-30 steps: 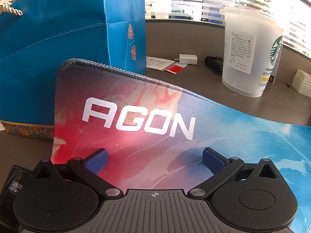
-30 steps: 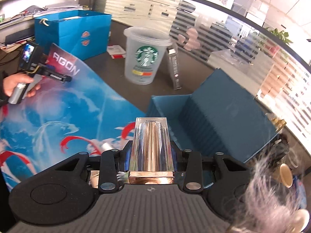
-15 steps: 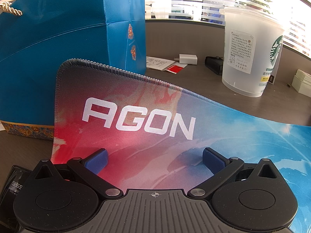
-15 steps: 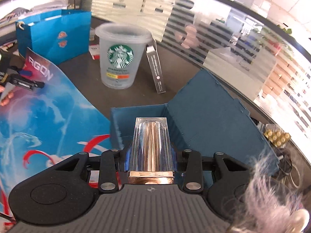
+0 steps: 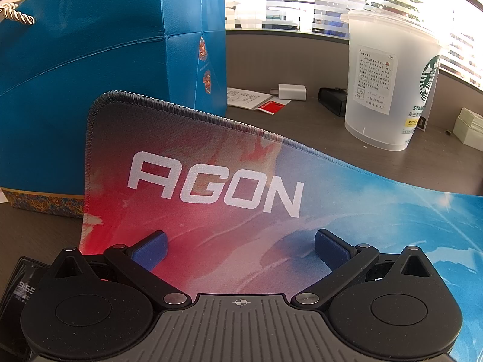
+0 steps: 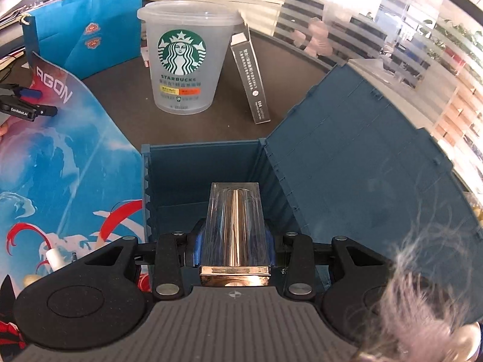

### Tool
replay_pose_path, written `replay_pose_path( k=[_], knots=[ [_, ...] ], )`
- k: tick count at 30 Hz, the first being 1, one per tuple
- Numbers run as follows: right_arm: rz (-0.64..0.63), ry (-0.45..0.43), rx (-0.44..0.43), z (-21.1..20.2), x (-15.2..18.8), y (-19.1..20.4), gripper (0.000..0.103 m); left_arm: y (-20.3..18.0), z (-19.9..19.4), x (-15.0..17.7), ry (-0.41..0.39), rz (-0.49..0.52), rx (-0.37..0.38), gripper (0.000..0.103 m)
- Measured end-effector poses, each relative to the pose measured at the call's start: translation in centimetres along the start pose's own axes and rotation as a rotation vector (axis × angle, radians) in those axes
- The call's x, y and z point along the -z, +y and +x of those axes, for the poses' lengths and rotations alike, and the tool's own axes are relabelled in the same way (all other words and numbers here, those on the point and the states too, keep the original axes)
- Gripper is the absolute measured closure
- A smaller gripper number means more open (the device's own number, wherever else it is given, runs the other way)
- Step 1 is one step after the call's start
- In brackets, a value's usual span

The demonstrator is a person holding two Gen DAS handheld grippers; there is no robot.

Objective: Organize rigid objects
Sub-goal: 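Carry the clear bottle into the teal box and open the right gripper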

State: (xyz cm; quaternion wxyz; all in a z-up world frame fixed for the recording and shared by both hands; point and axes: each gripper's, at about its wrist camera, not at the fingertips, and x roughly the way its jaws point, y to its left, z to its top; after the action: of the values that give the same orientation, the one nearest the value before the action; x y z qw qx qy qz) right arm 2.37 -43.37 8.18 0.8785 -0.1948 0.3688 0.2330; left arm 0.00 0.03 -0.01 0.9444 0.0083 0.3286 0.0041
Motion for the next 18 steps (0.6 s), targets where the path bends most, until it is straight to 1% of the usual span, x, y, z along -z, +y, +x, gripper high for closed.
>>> replay_pose_path(
  k=[10,12,14,18],
  knots=[
    [0.051,-0.015,-0.048,0.93,0.73,-0.95,0.068,0.00,0.00,0.00,0.000,0.000,0.000,0.000],
    [0.055,-0.022,-0.040,0.87,0.81,-0.95,0.068,0.00,0.00,0.00,0.000,0.000,0.000,0.000],
    [0.061,-0.024,-0.028,0.84,0.81,-1.01,0.065,0.00,-0.02,-0.03,0.000,0.000,0.000,0.000],
    [0.072,-0.031,-0.021,0.90,0.85,-0.98,0.065,0.00,0.00,0.00,0.000,0.000,0.000,0.000]
  ],
)
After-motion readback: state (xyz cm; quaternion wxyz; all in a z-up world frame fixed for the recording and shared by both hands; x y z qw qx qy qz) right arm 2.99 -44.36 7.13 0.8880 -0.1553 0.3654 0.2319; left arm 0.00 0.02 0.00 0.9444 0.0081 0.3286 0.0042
